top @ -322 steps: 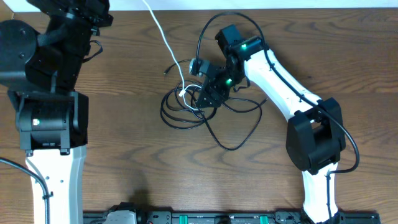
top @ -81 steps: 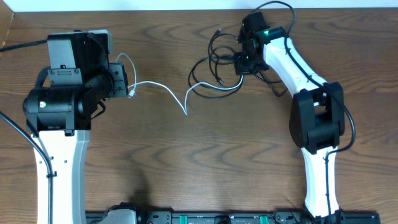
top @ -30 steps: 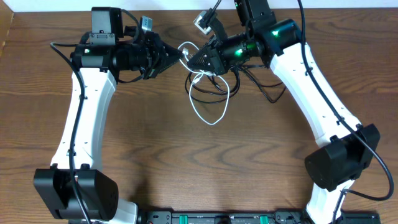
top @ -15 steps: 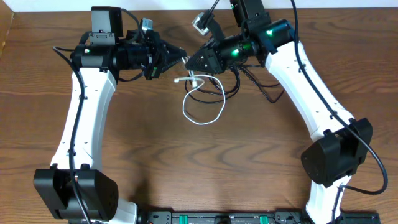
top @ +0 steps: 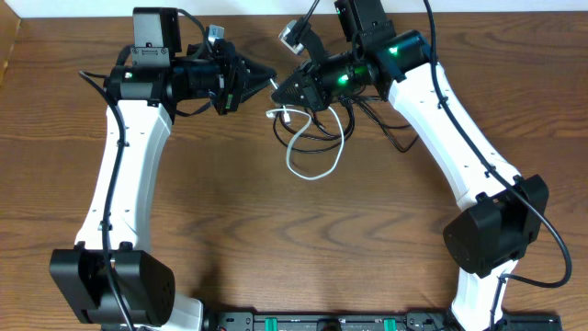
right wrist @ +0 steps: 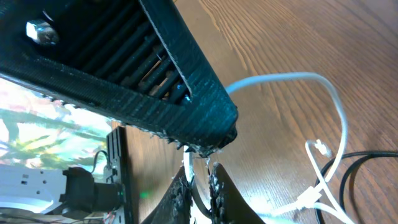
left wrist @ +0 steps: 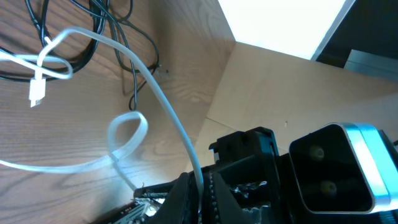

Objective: Untangle cables

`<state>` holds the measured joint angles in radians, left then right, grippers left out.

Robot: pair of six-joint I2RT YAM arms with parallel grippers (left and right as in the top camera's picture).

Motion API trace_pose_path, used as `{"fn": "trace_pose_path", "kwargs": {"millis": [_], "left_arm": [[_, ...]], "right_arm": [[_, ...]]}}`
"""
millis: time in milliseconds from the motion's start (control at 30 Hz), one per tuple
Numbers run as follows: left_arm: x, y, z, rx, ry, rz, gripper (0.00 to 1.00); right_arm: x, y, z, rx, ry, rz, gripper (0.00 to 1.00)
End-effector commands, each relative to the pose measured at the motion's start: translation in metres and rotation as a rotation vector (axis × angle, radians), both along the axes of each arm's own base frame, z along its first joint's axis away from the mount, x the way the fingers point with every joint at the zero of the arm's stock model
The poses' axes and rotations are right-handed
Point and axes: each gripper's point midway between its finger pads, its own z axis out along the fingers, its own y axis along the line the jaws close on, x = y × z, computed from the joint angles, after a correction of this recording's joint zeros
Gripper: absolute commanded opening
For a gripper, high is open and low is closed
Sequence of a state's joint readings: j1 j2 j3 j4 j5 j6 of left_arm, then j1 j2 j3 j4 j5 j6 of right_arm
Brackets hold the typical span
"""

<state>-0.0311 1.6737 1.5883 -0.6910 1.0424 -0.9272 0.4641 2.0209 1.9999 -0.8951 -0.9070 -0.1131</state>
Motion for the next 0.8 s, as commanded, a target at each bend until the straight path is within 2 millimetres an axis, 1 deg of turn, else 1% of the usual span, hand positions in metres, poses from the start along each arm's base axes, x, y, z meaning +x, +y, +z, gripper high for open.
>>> {"fn": "trace_pose_path", "kwargs": {"millis": [0, 67, 133, 200, 267, 300, 400, 467, 500, 567, 600, 633, 667, 700, 733, 767], "left_arm": [[-0.003, -0.002, 0.003, -0.033, 0.023, -0.008, 0.08], [-0.003, -0.002, 0.002, -0.031, 0.024, -0.006, 0.08], [0.001, 0.002, -0.003, 0.012, 0.004, 0.015, 0.08], [0.007, 0.009, -0.010, 0.081, -0.036, 0.038, 0.16], [0.013, 0.017, -0.018, 0.154, -0.065, 0.065, 0.29], [0.016, 0.021, -0.022, 0.193, -0.082, 0.078, 0.33], [0.023, 0.032, -0.029, 0.273, -0.105, 0.115, 0.43], [0.027, 0.039, -0.034, 0.321, -0.114, 0.141, 0.46], [0.029, 0.042, -0.036, 0.346, -0.127, 0.145, 0.48], [0.031, 0.048, -0.039, 0.401, -0.156, 0.143, 0.49], [0.031, 0.052, -0.042, 0.433, -0.164, 0.143, 0.49], [0.031, 0.054, -0.044, 0.447, -0.168, 0.142, 0.49], [0.030, 0.056, -0.046, 0.466, -0.162, 0.143, 0.49], [0.029, 0.057, -0.048, 0.475, -0.155, 0.144, 0.50], [0.028, 0.058, -0.050, 0.482, -0.147, 0.143, 0.49], [0.026, 0.059, -0.051, 0.490, -0.142, 0.140, 0.50]], "right_arm": [[0.001, 0.004, -0.009, -0.025, -0.008, -0.001, 0.01], [0.004, 0.004, -0.010, -0.035, -0.008, -0.022, 0.01], [0.014, -0.002, -0.011, -0.064, 0.001, -0.092, 0.01], [0.023, -0.012, -0.007, -0.086, -0.005, -0.155, 0.01], [0.031, -0.027, 0.004, -0.097, -0.023, -0.216, 0.01], [0.034, -0.035, 0.012, -0.100, -0.035, -0.249, 0.01], [0.036, -0.055, 0.032, -0.105, -0.058, -0.315, 0.01], [0.034, -0.070, 0.045, -0.111, -0.070, -0.352, 0.01], [0.035, -0.080, 0.052, -0.121, -0.083, -0.382, 0.01], [0.040, -0.100, 0.065, -0.145, -0.111, -0.450, 0.01], [0.045, -0.118, 0.080, -0.152, -0.145, -0.505, 0.01], [0.047, -0.127, 0.087, -0.152, -0.163, -0.531, 0.01], [0.054, -0.151, 0.105, -0.156, -0.204, -0.604, 0.01], [0.060, -0.169, 0.115, -0.165, -0.230, -0.657, 0.01], [0.068, -0.198, 0.127, -0.185, -0.258, -0.739, 0.01], [0.071, -0.218, 0.133, -0.201, -0.271, -0.794, 0.01]]}}
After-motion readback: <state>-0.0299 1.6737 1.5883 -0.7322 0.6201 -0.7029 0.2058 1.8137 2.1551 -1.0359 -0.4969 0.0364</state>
